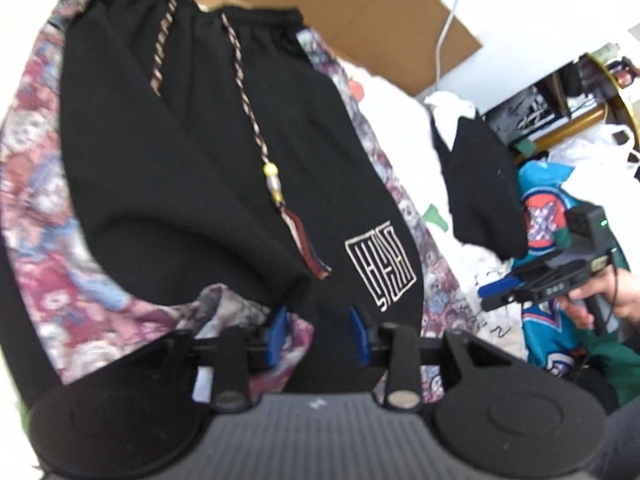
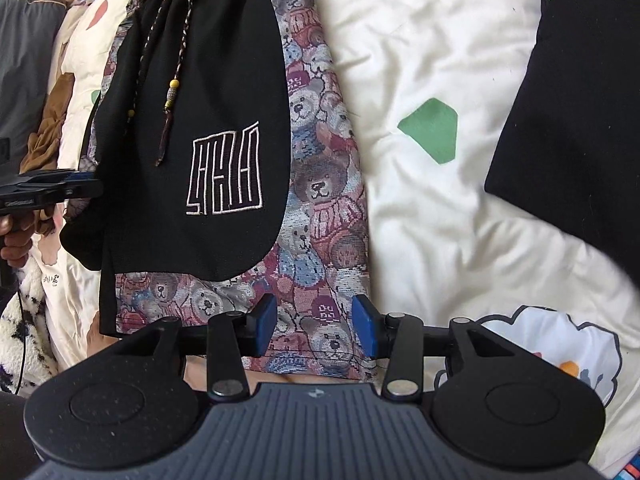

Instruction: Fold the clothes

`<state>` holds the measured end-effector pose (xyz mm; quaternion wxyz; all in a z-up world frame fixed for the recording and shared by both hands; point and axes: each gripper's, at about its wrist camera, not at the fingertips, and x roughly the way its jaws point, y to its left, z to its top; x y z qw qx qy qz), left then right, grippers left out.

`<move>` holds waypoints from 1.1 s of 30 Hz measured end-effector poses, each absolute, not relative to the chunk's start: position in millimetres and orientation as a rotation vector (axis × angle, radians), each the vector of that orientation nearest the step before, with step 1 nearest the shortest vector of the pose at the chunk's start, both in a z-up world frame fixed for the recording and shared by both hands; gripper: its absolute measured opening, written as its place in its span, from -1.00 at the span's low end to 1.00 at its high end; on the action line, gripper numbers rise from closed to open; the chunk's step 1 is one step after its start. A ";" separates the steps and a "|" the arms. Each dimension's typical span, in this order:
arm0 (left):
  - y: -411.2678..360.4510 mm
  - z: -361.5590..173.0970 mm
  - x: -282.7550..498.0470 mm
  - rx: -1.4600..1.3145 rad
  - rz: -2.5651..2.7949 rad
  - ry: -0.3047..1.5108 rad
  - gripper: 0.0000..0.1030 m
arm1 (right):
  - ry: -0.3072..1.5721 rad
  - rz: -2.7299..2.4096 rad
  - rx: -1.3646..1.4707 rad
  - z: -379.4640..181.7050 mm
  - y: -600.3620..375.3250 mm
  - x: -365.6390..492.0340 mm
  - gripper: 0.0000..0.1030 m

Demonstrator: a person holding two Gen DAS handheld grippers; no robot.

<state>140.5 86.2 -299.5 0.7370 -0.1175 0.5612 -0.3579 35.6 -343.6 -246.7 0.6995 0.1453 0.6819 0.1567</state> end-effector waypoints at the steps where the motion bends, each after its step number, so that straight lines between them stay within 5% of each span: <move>1: 95.7 -292.7 139.2 -0.259 -0.784 1.218 -0.29 | 1.518 0.356 0.325 -246.7 -341.7 35.7 -0.10; 11: 167.0 -279.2 136.2 -0.268 -0.575 1.182 -0.29 | 1.499 0.431 0.299 -239.6 -318.4 40.4 -0.10; 15: 179.3 -301.0 134.1 -0.284 -0.494 1.248 -0.52 | 1.504 0.433 0.290 -239.6 -315.7 40.4 -0.10; 28: 169.8 -344.5 130.1 -0.207 -0.443 1.385 -0.29 | 1.537 0.405 0.281 -251.8 -323.7 34.8 -0.10; 31: 166.2 -348.7 129.4 -0.174 -0.442 1.397 -0.44 | 1.540 0.410 0.281 -252.3 -322.3 33.3 -0.10; 33: 166.9 -350.4 128.8 -0.158 -0.429 1.395 -0.87 | 1.539 0.414 0.278 -251.9 -321.0 32.9 -0.10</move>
